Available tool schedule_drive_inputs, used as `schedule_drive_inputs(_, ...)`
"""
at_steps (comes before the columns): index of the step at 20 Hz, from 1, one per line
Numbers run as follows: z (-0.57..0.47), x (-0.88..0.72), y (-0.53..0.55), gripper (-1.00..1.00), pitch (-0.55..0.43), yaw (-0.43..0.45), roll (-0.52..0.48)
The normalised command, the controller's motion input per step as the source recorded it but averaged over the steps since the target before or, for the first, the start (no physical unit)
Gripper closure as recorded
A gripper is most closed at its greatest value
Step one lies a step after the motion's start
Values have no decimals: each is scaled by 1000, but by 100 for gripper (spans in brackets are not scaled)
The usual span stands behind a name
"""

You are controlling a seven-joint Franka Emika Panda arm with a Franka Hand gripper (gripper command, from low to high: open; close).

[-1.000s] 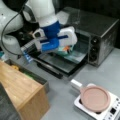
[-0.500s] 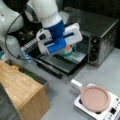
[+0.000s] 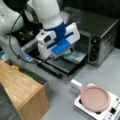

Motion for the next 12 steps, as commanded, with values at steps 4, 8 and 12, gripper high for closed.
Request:
schedule_drive_inputs(4,312,282,-67,-100,387,226,-81)
schedule_drive_inputs(8,277,329,-95,-100,388,189,-26)
schedule_drive_inputs(12,221,337,-151,-100,358,192,11)
